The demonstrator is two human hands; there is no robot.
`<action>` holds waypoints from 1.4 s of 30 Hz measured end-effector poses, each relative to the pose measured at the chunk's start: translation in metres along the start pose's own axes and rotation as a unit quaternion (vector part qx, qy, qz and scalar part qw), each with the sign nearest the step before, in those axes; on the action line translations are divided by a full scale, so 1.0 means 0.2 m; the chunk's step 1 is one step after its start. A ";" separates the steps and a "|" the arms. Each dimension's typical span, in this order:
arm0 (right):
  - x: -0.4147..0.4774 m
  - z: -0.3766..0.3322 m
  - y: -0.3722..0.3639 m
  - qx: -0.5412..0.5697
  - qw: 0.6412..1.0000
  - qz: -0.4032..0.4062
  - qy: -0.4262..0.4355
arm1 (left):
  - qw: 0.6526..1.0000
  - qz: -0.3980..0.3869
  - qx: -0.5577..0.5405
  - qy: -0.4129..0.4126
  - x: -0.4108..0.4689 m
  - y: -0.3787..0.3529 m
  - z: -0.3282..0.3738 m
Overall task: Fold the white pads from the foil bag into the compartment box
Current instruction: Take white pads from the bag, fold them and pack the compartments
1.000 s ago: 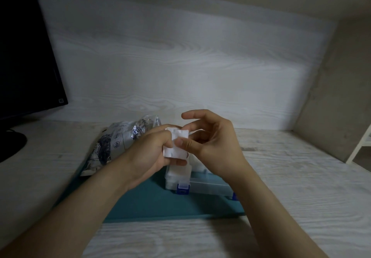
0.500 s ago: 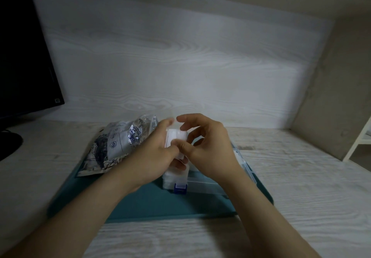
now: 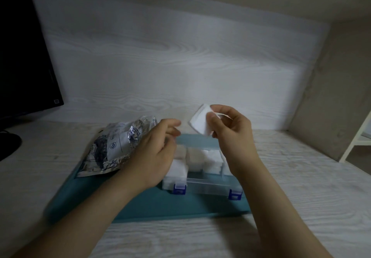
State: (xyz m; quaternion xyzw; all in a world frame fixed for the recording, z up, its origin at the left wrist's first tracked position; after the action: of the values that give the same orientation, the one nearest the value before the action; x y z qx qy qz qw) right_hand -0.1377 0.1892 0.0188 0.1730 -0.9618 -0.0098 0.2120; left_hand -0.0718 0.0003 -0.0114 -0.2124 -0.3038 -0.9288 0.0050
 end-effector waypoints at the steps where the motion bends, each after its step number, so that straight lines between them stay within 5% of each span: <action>1: 0.00 0.02 0.02 -0.026 0.999 0.022 -0.016 | 0.998 -0.001 0.055 -0.011 -0.01 -0.01 0.02; 5: 0.01 0.06 0.05 -0.107 0.993 0.021 -0.045 | 0.977 -0.075 0.196 -0.037 -0.03 -0.09 0.02; 18: 0.01 0.21 0.14 -0.281 0.950 -0.054 -0.125 | 0.947 -0.149 0.273 -0.083 -0.07 -0.28 0.06; 26: 0.00 0.21 0.07 -0.530 0.834 -0.083 -0.127 | 0.944 -0.149 0.289 -0.062 -0.05 -0.31 0.03; 34: -0.04 0.16 -0.02 -0.624 0.771 -0.113 -0.052 | 0.944 -0.141 0.283 -0.092 -0.06 -0.30 0.05; 37: -0.06 0.16 -0.04 -0.621 0.768 -0.147 -0.064 | 0.953 -0.105 0.261 -0.116 -0.05 -0.24 0.09; 42: -0.07 0.14 -0.06 -0.619 0.769 -0.143 -0.075 | 0.940 0.124 0.302 -0.096 -0.03 0.05 0.09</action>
State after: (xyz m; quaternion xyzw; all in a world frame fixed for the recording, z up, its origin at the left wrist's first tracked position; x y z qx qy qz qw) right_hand -0.1333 0.1815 -0.0132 0.1381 -0.7246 -0.6461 0.1961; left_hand -0.0581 0.0016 0.0045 -0.3252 -0.5402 -0.7606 0.1545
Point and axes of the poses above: each hand's wrist, its own x-axis towards the middle knuckle, its own y-axis out of the back of the hand, z = x × y, the point moved 7 cm from there along x, towards the middle knuckle, and after that the axes turned 15 degrees about -z, right-handed, at the moved point
